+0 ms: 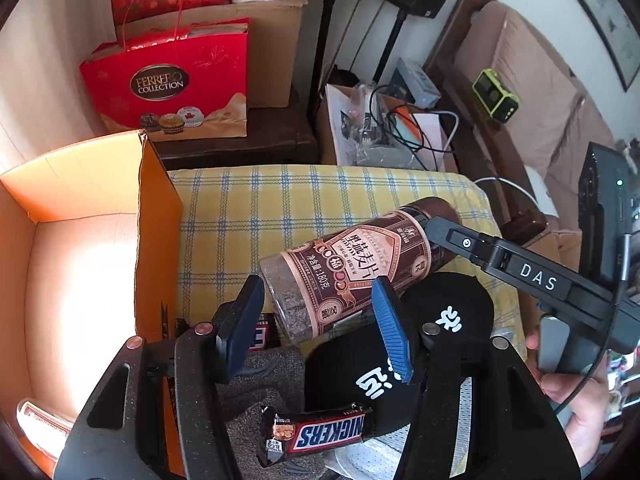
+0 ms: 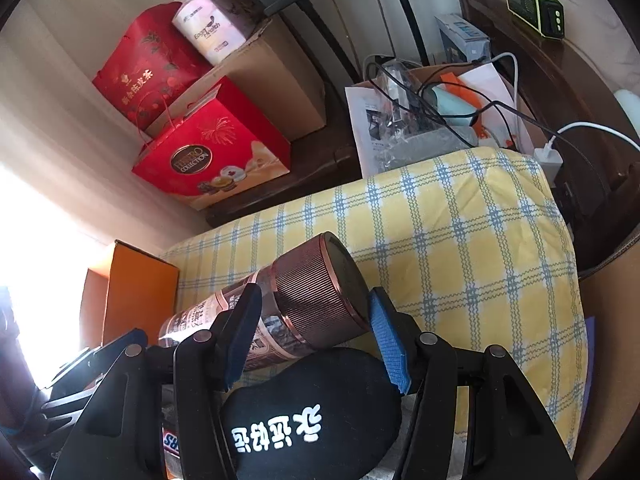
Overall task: Organize objects
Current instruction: 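Lift the second can and carry it over the orange box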
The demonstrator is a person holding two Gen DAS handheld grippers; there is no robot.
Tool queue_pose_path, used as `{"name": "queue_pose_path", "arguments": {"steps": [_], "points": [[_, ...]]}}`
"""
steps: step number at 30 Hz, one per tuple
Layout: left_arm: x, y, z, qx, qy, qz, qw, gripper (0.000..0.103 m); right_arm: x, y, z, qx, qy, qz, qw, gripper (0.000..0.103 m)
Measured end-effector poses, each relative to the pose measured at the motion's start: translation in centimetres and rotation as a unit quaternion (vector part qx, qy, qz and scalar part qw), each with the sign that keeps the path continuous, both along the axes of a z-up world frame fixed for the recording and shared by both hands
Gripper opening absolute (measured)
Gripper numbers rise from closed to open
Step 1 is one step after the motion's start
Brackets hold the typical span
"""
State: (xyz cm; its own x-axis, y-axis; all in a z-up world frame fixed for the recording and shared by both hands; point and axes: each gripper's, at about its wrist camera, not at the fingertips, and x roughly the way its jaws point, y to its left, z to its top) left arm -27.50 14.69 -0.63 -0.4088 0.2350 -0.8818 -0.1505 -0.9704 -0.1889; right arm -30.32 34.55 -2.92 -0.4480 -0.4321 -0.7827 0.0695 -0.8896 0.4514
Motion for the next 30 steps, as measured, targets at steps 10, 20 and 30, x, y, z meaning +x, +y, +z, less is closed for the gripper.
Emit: {"name": "queue_pose_path", "arguments": {"steps": [10,20,30], "points": [[-1.7,-0.5,-3.0,0.05,-0.055,0.014,0.9971,0.061,0.0,-0.1,0.0,0.0,-0.002,-0.002,1.0,0.057],[-0.9,-0.9,-0.4,0.066,-0.034,0.019,0.9971,0.06,1.6,-1.2,2.4,0.042,0.018,0.01,0.999,0.055],[0.3,-2.5,4.6,0.09,-0.002,0.016,0.9958,0.061,4.9,-2.7,7.6,0.062,0.067,0.027,0.995,0.055]]}}
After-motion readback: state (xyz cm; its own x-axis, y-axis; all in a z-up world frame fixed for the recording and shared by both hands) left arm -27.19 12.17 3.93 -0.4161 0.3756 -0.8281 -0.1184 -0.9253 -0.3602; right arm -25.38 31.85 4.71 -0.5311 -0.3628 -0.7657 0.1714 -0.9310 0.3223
